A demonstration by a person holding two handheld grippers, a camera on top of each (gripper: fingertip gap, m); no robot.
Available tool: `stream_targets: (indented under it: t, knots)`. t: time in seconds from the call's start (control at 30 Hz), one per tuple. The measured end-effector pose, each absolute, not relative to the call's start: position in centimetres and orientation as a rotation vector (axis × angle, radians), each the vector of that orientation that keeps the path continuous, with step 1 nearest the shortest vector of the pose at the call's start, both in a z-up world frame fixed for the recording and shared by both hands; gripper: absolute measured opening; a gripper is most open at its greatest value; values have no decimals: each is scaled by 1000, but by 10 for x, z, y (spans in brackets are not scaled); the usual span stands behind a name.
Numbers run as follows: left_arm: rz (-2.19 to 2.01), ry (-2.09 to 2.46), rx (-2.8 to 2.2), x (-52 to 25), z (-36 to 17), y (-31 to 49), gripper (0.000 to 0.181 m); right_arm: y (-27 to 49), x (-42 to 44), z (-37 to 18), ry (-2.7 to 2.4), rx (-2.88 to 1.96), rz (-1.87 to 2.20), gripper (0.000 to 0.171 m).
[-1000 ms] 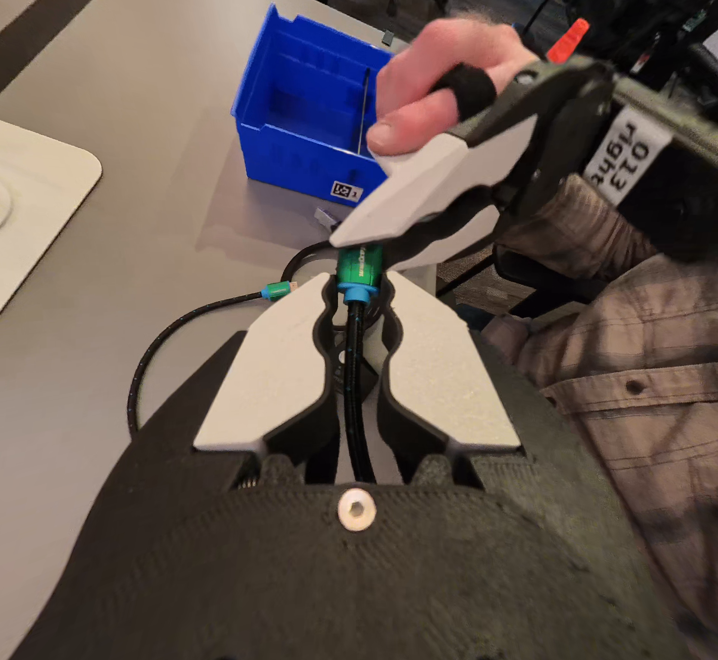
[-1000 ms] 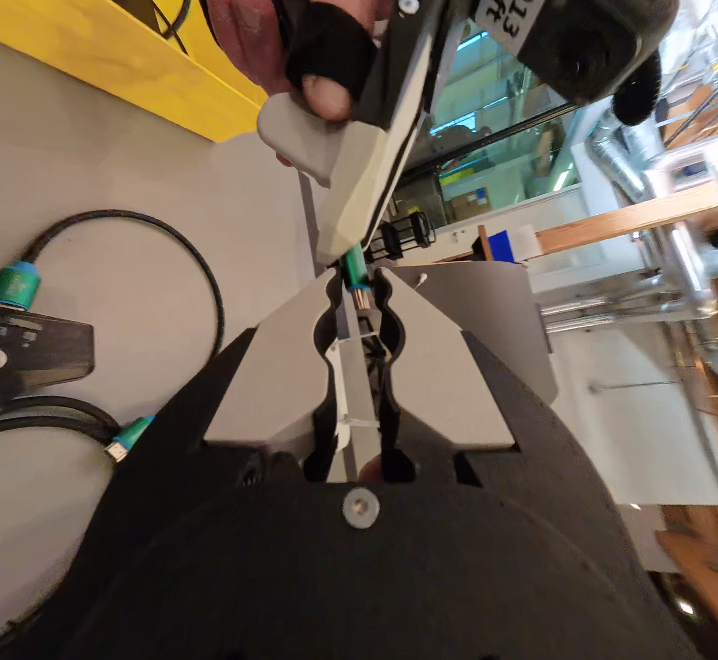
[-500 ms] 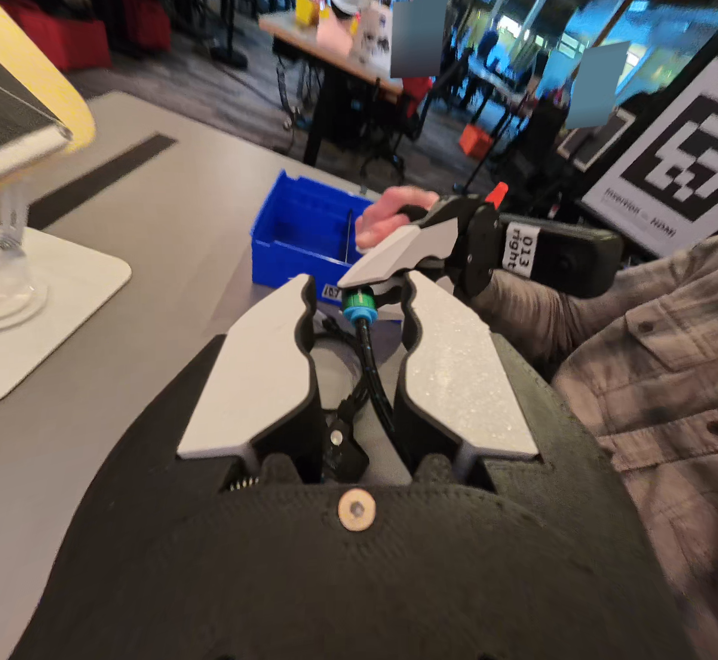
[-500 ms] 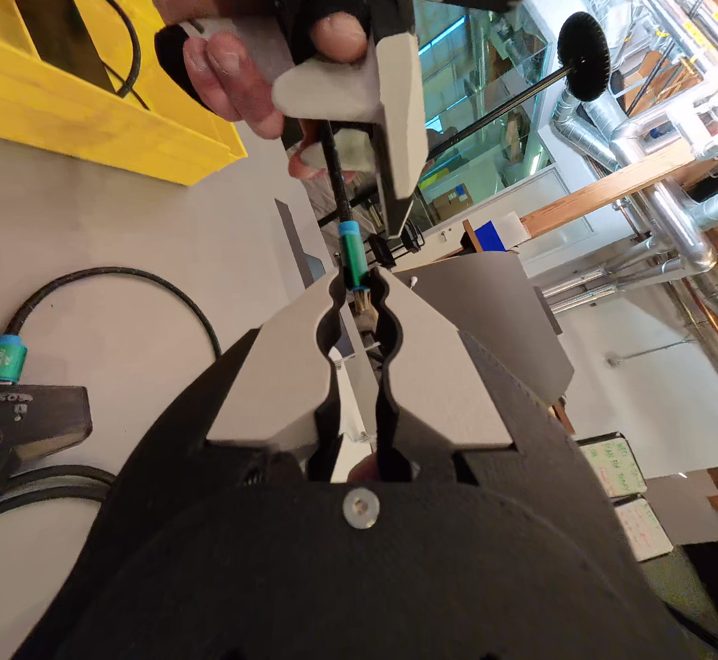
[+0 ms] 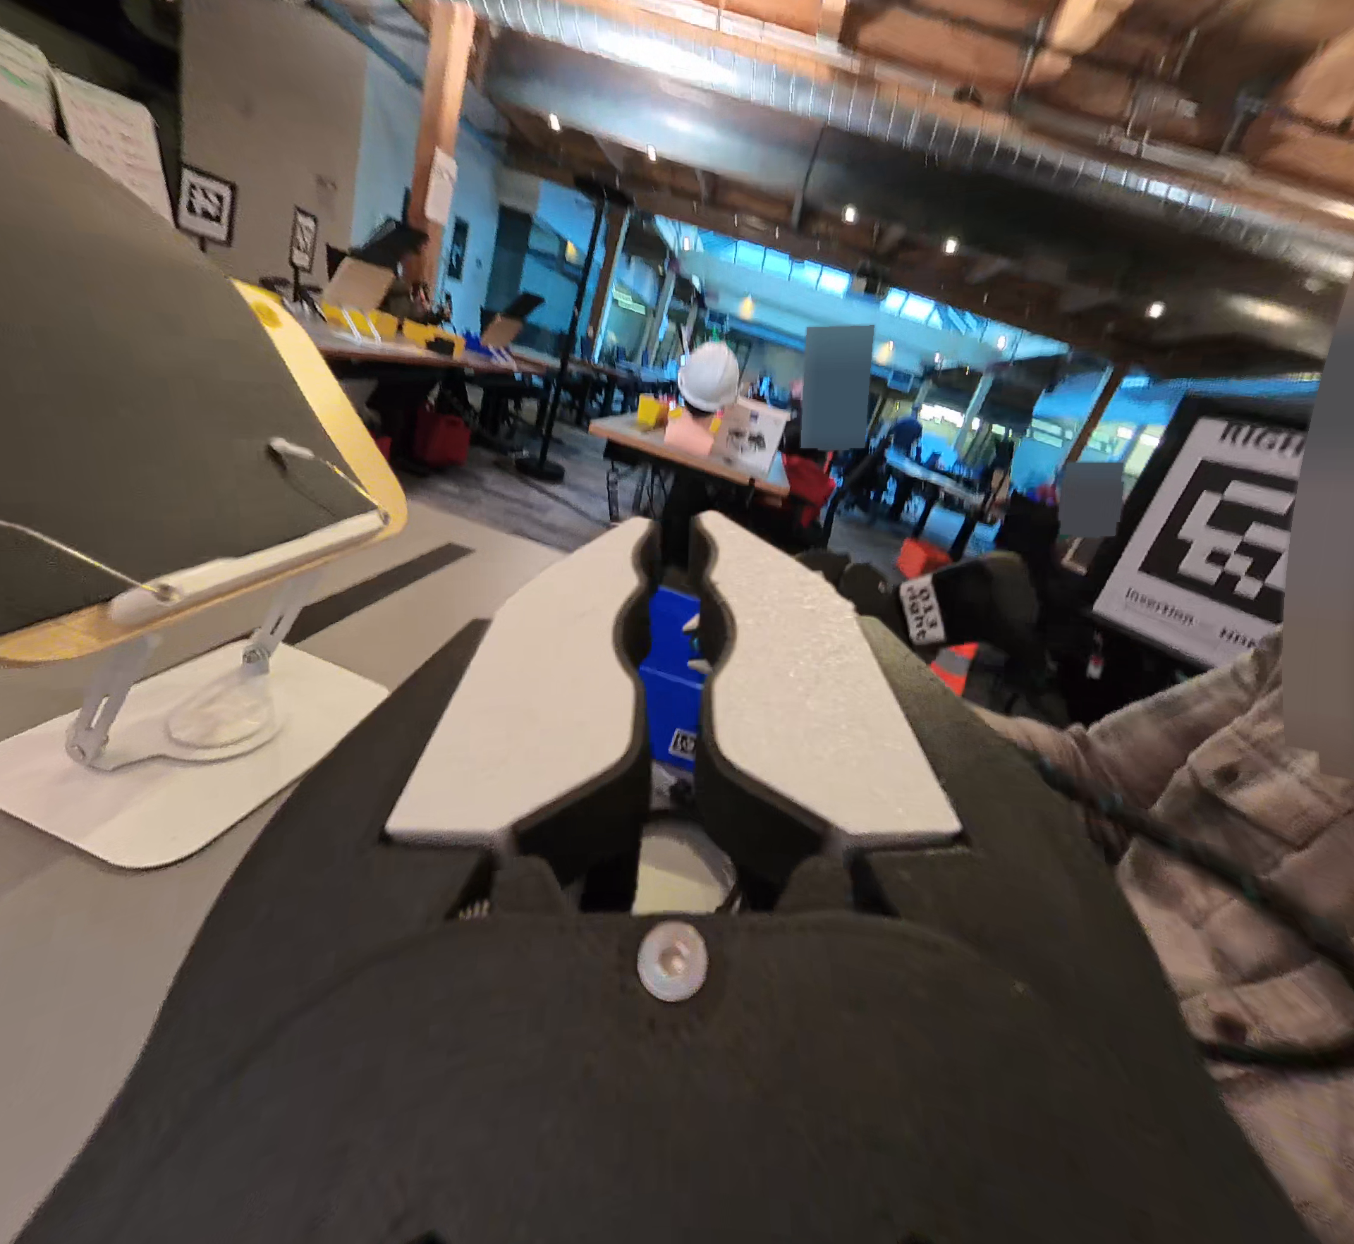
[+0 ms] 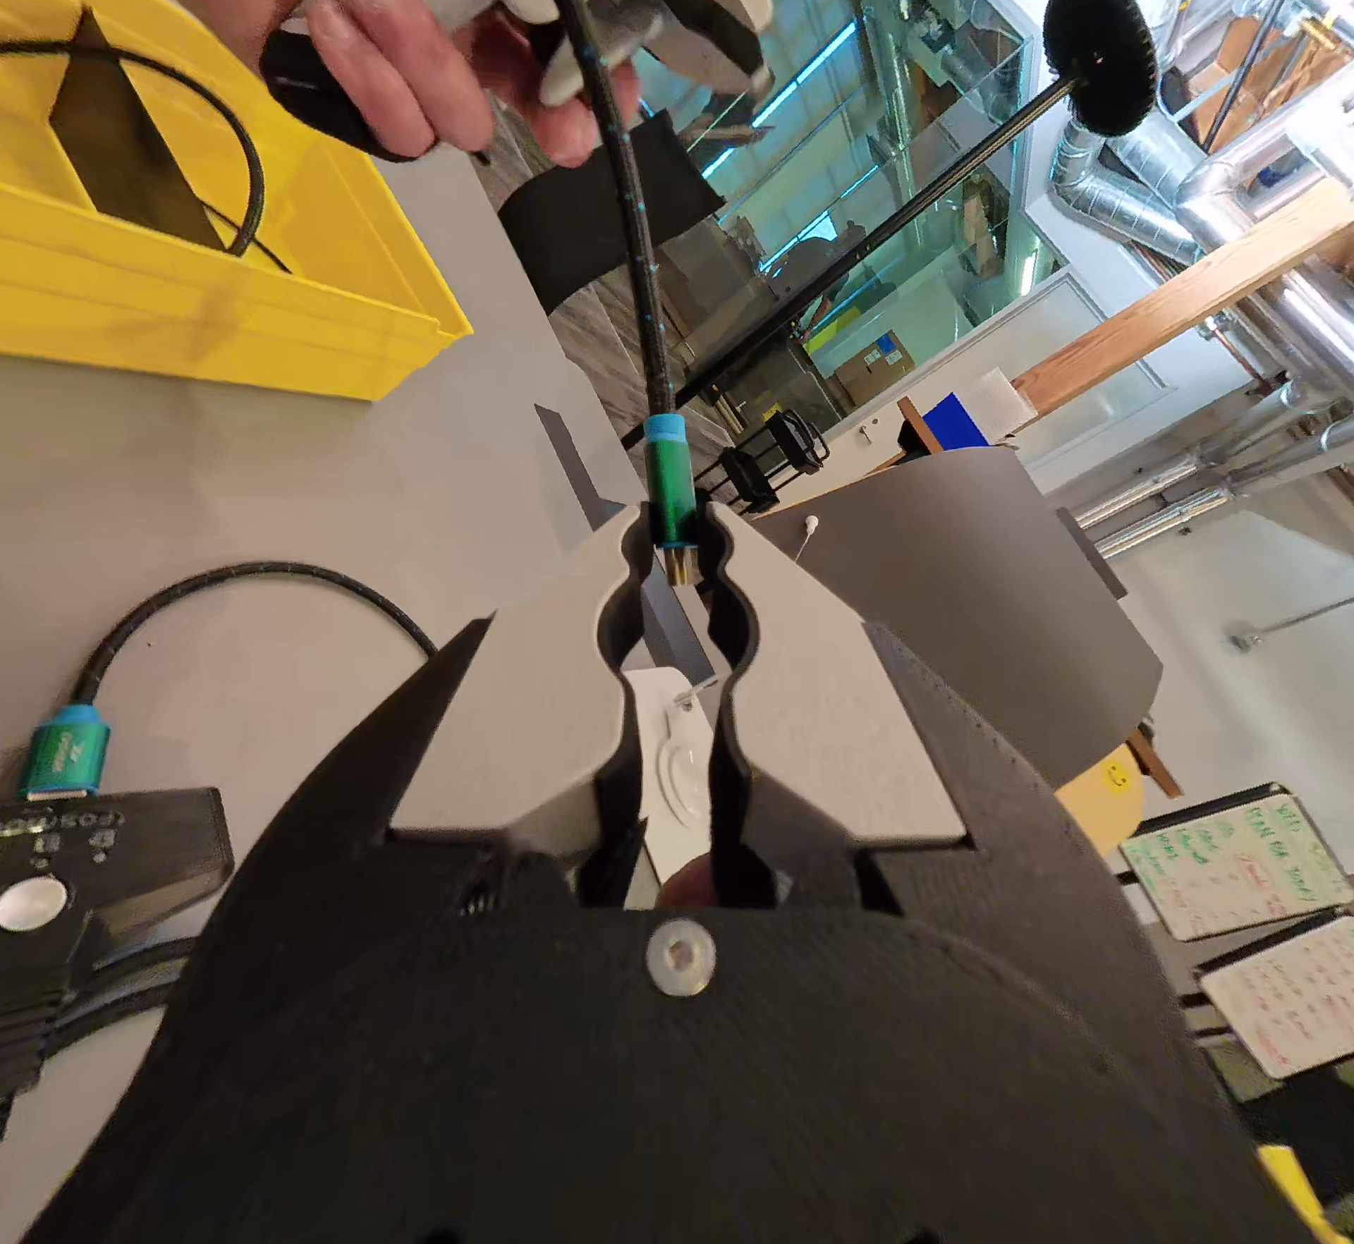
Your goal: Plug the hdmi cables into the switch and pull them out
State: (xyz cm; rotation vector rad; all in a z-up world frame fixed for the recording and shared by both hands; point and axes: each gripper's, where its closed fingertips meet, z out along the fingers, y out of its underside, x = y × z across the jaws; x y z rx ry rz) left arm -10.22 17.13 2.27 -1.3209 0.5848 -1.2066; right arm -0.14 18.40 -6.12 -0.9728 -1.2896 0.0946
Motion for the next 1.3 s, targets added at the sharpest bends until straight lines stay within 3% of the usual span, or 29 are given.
stream_targets:
  t: [0.2, 0.3, 0.47, 0.57, 0.73, 0.93, 1.03, 1.3]
  knots:
    - [-1095, 625, -1325, -115, 8, 154, 3, 188, -4, -63, -1246, -1025, 168, 9]
    - [-1069, 675, -1382, -102, -9, 152, 19, 186, -13, -73, -1250, -1073, 273, 9]
    - [-860, 890, -1471, -81, -41, 157, 65, 167, -30, -101, -1338, -1271, 692, 9]
    - [-805, 1010, -1474, -74, -64, 157, 72, 155, -33, -105, -1314, -1365, 1015, 9]
    - [-846, 1147, -1397, -53, -77, 138, 61, 135, -30, -116, -1331, -1477, 1413, 9]
    - [-930, 1174, -1455, -30, -89, 132, 39, 120, -31, -130, -1375, -1521, 1576, 9]
    - [-989, 1149, -1484, -24, -97, 132, 12, 112, -33, -136, -1419, -1550, 1594, 9]
    - [-1072, 891, -1543, -28, -86, 148, 6, 140, -34, -128, -1189, -1591, 1602, 14]
